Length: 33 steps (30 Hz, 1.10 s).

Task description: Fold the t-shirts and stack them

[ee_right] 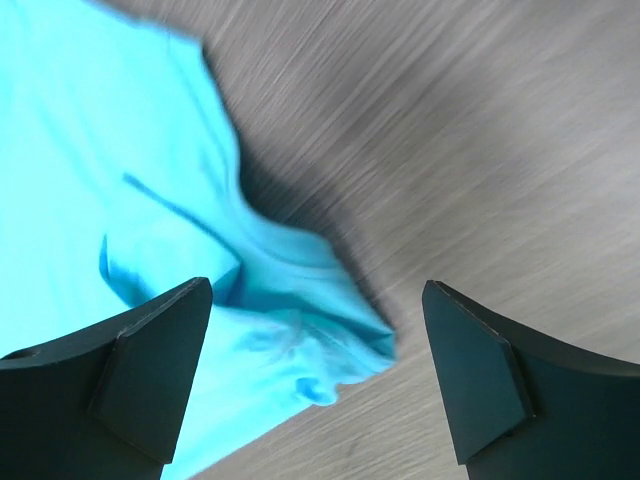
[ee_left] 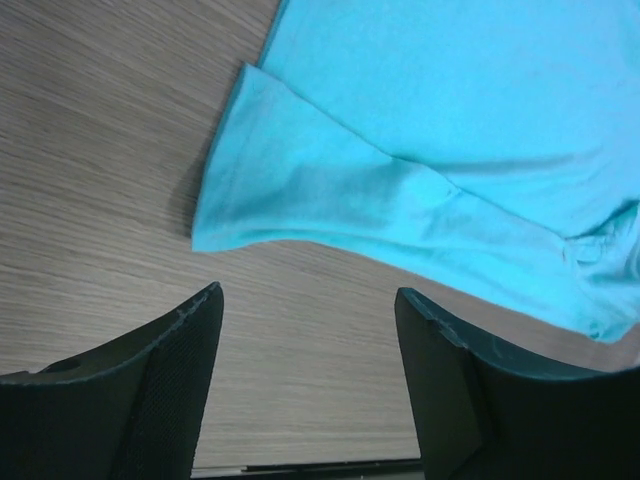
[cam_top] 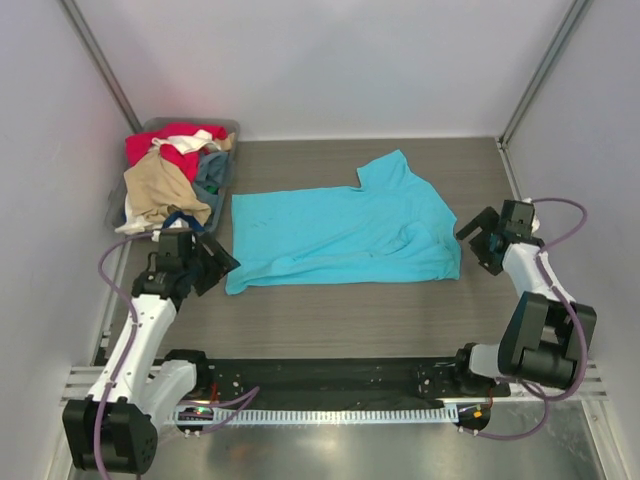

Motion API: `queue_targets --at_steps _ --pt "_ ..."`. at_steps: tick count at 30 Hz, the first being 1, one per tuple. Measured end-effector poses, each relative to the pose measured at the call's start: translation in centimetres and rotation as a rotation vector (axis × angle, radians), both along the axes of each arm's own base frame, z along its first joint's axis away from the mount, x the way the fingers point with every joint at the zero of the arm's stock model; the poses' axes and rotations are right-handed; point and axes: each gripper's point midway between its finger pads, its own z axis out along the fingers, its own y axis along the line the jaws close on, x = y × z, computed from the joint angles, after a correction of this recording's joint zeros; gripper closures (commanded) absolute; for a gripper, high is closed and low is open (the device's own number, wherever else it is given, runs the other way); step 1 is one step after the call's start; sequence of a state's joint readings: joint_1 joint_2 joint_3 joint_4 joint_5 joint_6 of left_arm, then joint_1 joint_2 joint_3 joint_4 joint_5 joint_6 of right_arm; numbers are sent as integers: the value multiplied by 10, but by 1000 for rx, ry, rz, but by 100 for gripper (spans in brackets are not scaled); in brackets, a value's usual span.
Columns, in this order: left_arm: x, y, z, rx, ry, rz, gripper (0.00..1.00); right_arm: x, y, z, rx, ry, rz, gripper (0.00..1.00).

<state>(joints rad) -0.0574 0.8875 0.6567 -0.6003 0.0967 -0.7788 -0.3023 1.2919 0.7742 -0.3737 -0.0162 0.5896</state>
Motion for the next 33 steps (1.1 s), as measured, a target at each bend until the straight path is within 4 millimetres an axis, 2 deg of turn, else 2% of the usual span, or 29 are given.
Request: queue_targets --at_steps 3,5,7,10,11,14,17,22,25,28,33 --pt "-4 -7 6 -9 18 -61 25 10 27 -17 55 53 123 7" --pt "-2 -9 17 9 18 -112 24 29 40 -18 57 80 196 7" --pt "5 -9 32 38 -2 -158 23 60 51 -11 37 76 263 7" --pt "15 -6 53 98 -36 -224 24 129 66 9 -26 42 351 8" --pt "17 -6 57 111 -50 -237 23 158 71 18 -58 5 381 8" --pt "14 -5 52 134 -51 -267 25 216 85 30 -119 -68 439 8" --pt "10 -4 46 145 -30 -283 26 261 97 24 -169 -98 476 8" --pt "9 -3 43 149 -26 -291 29 330 114 -11 -244 -139 518 7" --pt "8 -4 42 147 -23 -293 30 351 118 -39 -297 -133 536 7" --pt "8 -4 42 147 -25 -293 31 368 125 -37 -357 -174 553 9" --pt "6 -4 44 149 -39 -292 32 371 131 -43 -393 -175 579 22"
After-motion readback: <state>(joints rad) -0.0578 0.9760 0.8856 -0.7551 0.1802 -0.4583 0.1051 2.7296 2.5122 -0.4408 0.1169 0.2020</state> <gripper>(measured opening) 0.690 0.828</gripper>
